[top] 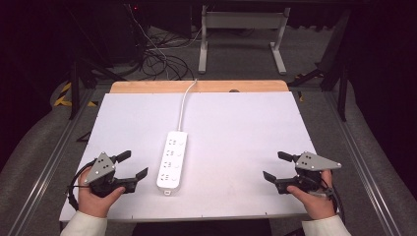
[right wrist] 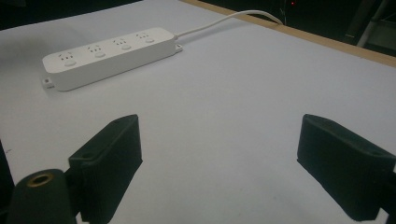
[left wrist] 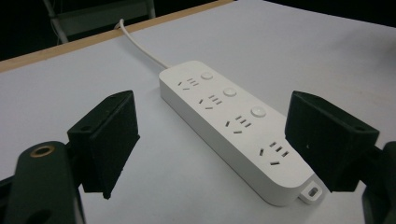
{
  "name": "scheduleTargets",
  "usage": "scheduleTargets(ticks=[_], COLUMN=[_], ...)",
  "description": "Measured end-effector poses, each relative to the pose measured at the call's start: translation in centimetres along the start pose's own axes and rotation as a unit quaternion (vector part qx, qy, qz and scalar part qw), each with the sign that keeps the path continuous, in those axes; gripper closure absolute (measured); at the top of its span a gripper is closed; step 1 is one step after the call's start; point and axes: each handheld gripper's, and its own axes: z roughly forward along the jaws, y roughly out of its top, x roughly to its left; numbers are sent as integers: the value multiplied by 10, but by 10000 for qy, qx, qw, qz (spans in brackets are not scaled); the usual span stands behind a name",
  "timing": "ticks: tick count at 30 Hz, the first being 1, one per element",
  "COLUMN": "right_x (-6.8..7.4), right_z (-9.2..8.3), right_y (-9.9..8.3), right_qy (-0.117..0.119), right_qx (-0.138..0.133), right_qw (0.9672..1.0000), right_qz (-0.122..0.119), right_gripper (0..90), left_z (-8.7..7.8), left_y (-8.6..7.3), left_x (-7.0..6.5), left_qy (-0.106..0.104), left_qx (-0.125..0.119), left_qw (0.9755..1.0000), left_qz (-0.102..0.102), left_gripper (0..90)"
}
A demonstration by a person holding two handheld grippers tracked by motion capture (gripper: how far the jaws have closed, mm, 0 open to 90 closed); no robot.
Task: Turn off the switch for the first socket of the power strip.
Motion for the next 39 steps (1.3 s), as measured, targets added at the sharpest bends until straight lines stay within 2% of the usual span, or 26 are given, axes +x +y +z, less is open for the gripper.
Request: scheduleTargets(ticks=[7, 12, 21, 25, 28, 39], right_x=[1, 2, 2, 1, 0, 0], right_z=[0, 0, 0, 0, -1, 1], right_y=[1, 1, 0, 1, 3, 2], right_qy=[18, 27, -1, -4, -33, -5], right_qx=[11, 18, 51, 60, 58, 103], right_qw=[10000, 10000, 10000, 9999, 9999, 9999], right_qz=[-73, -75, -56, -91, -108, -110], right_gripper=[150, 157, 174, 175, 175, 176], left_z=[0, 0, 2, 3, 6, 16], left_y=[2, 6, 14, 18, 21, 38], left_x=[-2, -2, -5, -5, -3, -4], left_qy=[42, 36, 26, -2, -70, -163], left_qx=[23, 52, 72, 108, 152, 323], left_qw=[10000, 9999, 9999, 9998, 9998, 9992], left_qz=[38, 111, 121, 141, 71, 167], left_gripper=[182, 204, 213, 217, 226, 240])
